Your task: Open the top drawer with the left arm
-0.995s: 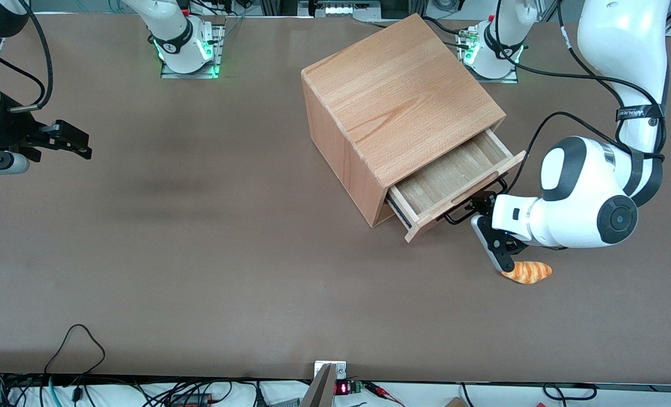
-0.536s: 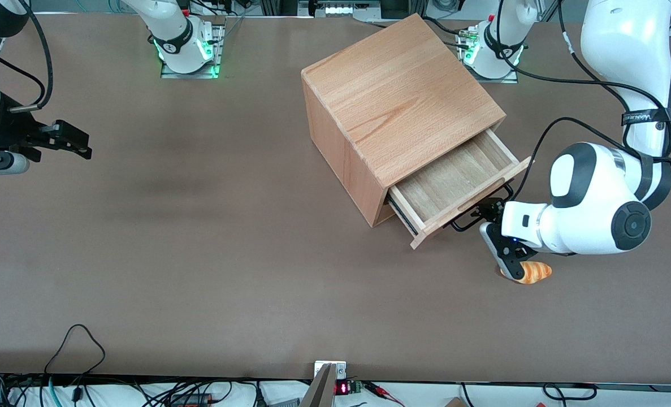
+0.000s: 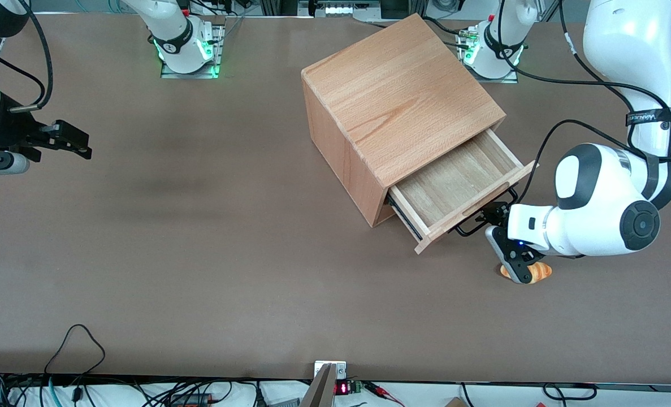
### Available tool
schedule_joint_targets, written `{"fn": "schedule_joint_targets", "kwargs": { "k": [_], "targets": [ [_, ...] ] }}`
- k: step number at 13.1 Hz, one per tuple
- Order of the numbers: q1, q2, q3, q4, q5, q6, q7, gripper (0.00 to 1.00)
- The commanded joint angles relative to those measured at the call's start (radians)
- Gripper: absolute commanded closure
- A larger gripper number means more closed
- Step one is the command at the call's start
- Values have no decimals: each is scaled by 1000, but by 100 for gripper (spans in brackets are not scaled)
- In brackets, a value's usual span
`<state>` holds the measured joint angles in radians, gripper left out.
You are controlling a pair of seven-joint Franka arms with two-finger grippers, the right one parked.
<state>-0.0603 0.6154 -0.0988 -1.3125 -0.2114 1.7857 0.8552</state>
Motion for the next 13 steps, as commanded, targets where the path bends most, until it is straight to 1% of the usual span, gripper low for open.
{"fn": "schedule_joint_targets", "kwargs": {
  "k": [1,3,13],
  "targets": [
    [-7,40,37,2,104,144,-58,0],
    [-9,43,60,2,104,153,-56,0],
    [-6,46,71,2,102,135,-50,0]
  ]
}}
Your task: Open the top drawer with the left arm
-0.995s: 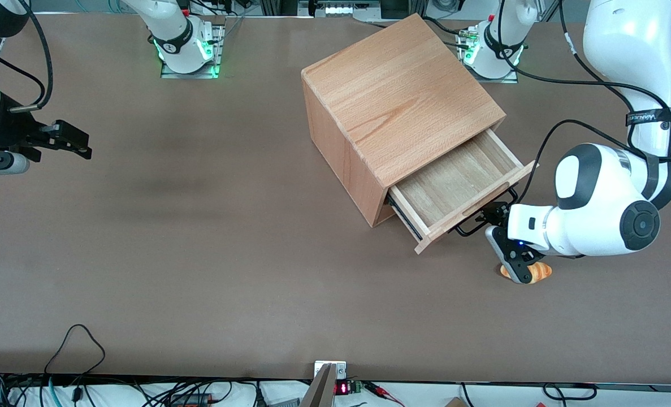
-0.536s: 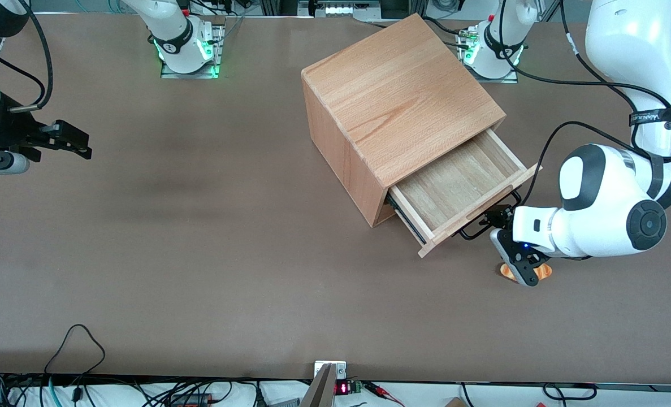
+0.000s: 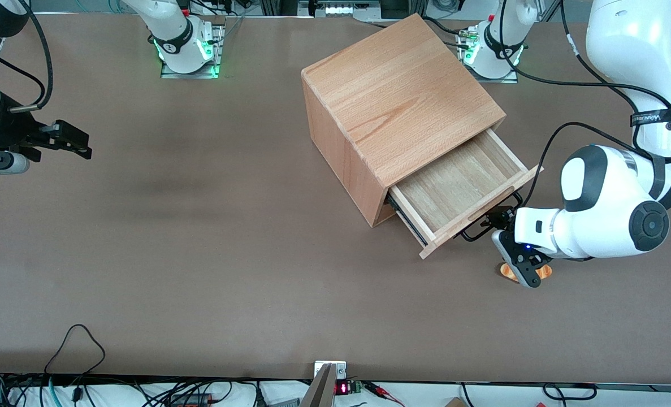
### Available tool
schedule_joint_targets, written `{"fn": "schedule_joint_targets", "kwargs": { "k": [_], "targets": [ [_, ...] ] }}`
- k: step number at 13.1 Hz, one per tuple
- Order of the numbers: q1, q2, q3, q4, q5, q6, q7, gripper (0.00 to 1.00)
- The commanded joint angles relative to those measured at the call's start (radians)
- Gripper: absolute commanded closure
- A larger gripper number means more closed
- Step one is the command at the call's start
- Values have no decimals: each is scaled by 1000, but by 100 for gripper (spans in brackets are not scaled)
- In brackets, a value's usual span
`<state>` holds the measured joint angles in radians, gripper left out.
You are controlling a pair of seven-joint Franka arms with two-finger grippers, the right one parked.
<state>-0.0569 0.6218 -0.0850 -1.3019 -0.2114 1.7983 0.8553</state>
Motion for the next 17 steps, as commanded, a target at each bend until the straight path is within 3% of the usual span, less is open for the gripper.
{"fn": "schedule_joint_targets", "kwargs": {
  "k": [1,17],
  "targets": [
    [-9,39,57,-5,101,104,-50,0],
    [-9,41,40,73,86,-103,-131,0]
  ]
}}
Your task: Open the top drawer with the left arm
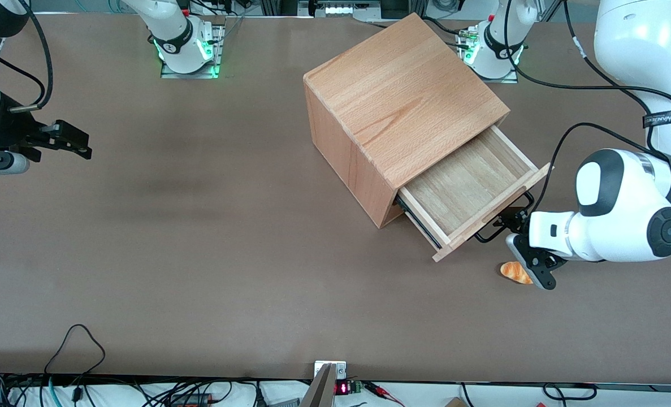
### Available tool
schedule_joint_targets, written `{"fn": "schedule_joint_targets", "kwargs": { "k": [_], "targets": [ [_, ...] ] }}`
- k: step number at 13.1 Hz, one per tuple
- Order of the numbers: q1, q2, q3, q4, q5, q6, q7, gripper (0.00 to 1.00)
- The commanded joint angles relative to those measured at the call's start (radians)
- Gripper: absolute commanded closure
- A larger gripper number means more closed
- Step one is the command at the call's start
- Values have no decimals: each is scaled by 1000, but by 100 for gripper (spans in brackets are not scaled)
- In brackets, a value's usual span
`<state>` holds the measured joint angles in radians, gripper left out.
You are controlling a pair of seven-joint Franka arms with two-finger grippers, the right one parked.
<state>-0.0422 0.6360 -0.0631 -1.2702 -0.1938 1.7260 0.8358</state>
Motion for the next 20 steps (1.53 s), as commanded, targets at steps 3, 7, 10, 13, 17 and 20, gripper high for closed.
{"fn": "schedule_joint_targets", "kwargs": {
  "k": [3,7,10,13,17,20],
  "targets": [
    [-28,25,17,63,68,-95,-144,0],
    [-28,21,9,72,68,-140,-210,0],
    [-42,25,17,133,68,-190,-234,0],
    [-42,22,19,162,71,-189,-236,0],
    [-42,22,23,198,79,-158,-236,0],
    [-38,22,29,201,80,-114,-231,0]
  ]
}}
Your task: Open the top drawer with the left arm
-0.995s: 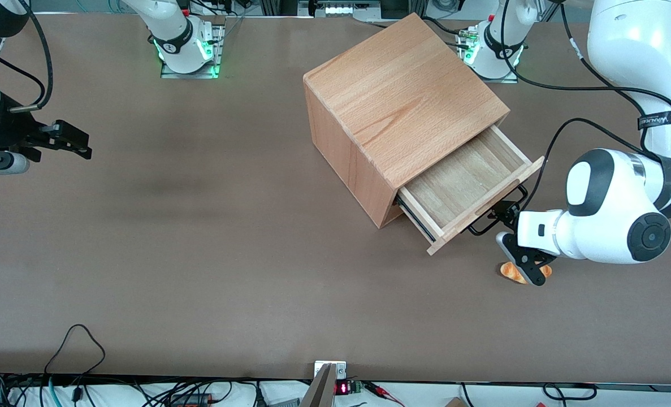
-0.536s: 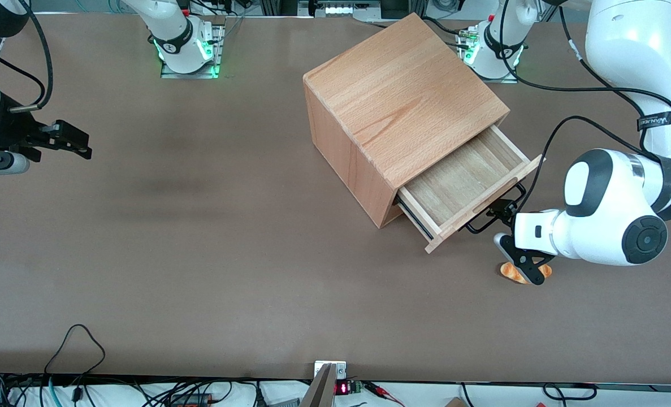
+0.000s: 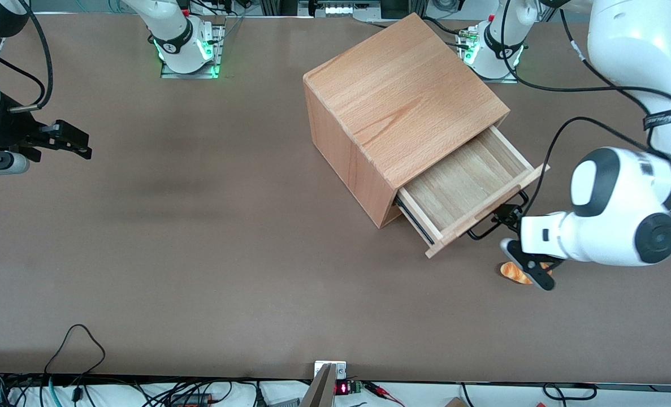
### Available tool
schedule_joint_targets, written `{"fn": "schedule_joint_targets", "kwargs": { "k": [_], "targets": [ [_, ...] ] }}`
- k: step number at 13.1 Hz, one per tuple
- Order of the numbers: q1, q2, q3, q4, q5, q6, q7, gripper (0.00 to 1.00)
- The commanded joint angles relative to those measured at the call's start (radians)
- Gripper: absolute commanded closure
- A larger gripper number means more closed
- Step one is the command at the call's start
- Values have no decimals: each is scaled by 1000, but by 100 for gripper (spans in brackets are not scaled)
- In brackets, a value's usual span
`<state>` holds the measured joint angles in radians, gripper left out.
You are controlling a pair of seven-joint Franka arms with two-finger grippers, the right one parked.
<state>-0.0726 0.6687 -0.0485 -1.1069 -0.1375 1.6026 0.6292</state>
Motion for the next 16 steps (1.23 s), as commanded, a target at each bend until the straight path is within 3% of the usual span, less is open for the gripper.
{"fn": "schedule_joint_targets", "kwargs": {
  "k": [1,16],
  "targets": [
    [-4,-12,15,38,23,25,-23,0],
    [92,-159,29,22,50,2,-31,0]
  ]
}}
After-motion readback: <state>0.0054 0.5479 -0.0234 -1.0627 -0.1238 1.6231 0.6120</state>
